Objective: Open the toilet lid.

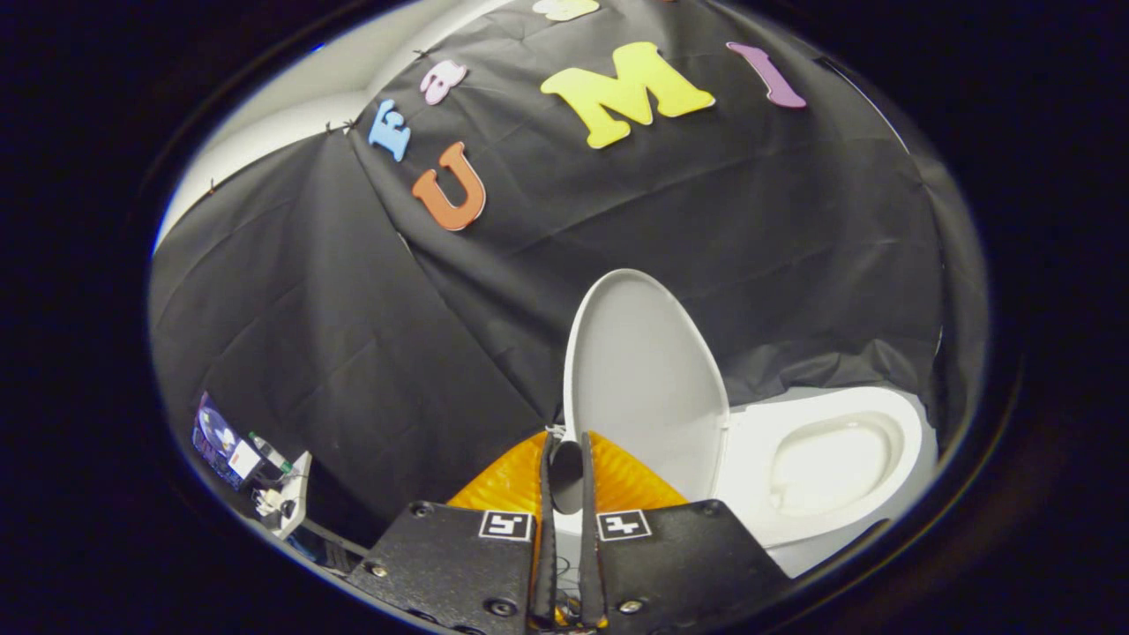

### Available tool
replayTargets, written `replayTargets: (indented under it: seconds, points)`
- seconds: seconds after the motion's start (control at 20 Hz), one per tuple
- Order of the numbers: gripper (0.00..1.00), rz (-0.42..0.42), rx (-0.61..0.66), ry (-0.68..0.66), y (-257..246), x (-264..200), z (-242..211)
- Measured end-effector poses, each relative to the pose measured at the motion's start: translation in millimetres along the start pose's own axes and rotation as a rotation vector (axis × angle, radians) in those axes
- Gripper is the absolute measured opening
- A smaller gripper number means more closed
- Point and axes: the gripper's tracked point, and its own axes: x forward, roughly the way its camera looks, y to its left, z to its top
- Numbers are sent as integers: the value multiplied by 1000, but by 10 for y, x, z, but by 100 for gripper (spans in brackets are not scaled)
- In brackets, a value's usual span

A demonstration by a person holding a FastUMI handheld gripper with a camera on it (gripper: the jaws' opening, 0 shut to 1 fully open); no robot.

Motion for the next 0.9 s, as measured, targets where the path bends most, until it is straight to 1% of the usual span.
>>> replayTargets:
  seconds: [0.65,0.9]
  points:
    - [14,-25,-78,29,255,294,-120]
    - [14,-90,-126,32,248,313,-121]
